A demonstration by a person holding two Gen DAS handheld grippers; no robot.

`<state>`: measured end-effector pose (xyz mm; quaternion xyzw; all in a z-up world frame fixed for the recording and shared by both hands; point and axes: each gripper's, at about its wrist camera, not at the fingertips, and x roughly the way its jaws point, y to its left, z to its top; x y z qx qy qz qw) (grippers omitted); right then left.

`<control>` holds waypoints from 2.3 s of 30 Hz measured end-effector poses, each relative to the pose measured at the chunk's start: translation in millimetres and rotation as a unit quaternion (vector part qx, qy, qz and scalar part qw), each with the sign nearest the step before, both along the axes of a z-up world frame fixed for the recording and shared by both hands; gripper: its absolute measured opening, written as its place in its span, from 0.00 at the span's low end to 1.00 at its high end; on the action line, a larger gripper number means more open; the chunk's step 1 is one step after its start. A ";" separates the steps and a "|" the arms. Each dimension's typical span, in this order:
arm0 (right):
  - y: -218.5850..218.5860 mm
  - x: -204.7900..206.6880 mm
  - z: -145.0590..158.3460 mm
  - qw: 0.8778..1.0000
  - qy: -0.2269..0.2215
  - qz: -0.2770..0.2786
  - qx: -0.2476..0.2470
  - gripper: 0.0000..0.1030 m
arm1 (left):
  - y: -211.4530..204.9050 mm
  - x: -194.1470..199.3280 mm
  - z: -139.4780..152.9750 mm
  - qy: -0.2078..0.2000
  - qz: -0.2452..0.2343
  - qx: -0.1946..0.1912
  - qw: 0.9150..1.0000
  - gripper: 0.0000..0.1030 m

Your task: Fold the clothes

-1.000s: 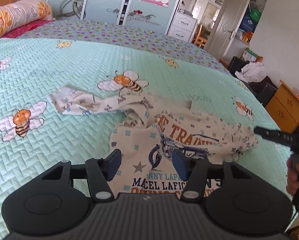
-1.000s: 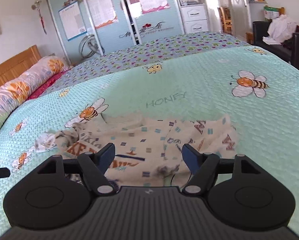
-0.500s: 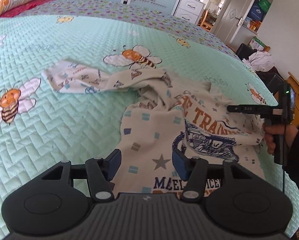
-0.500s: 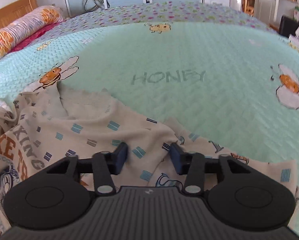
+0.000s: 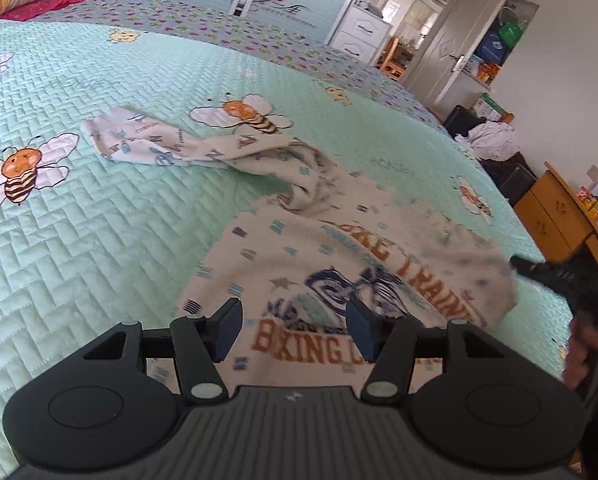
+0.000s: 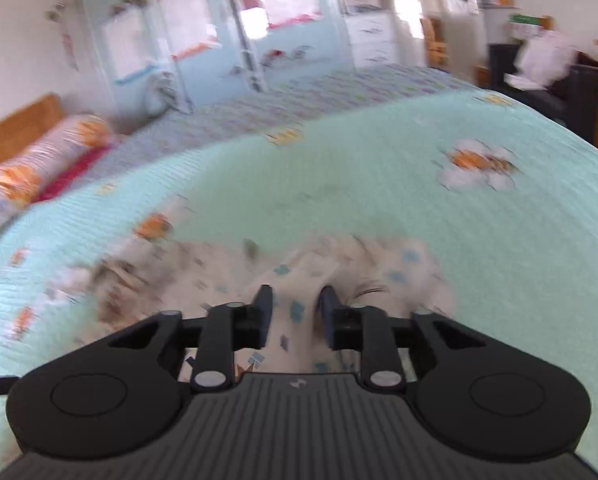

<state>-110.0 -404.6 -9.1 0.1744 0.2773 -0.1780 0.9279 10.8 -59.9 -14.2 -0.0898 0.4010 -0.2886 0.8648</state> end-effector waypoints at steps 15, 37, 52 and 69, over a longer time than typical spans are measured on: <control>-16.6 -45.1 -34.3 0.990 -0.041 -0.070 0.111 0.50 | -43.7 58.2 42.3 -0.053 -0.030 0.053 0.997 0.67; 12.2 -45.6 -70.1 0.986 -0.022 -0.011 0.167 0.17 | -42.2 47.3 -4.2 -0.053 0.000 0.143 0.988 0.14; 99.7 -49.4 -40.3 0.989 0.004 0.077 0.129 0.35 | -39.8 -40.7 40.1 -0.139 -0.039 0.197 0.970 0.51; 90.1 -55.3 -48.4 0.987 0.015 0.058 0.149 0.39 | -56.8 -54.2 37.4 -0.149 -0.053 0.225 0.961 0.59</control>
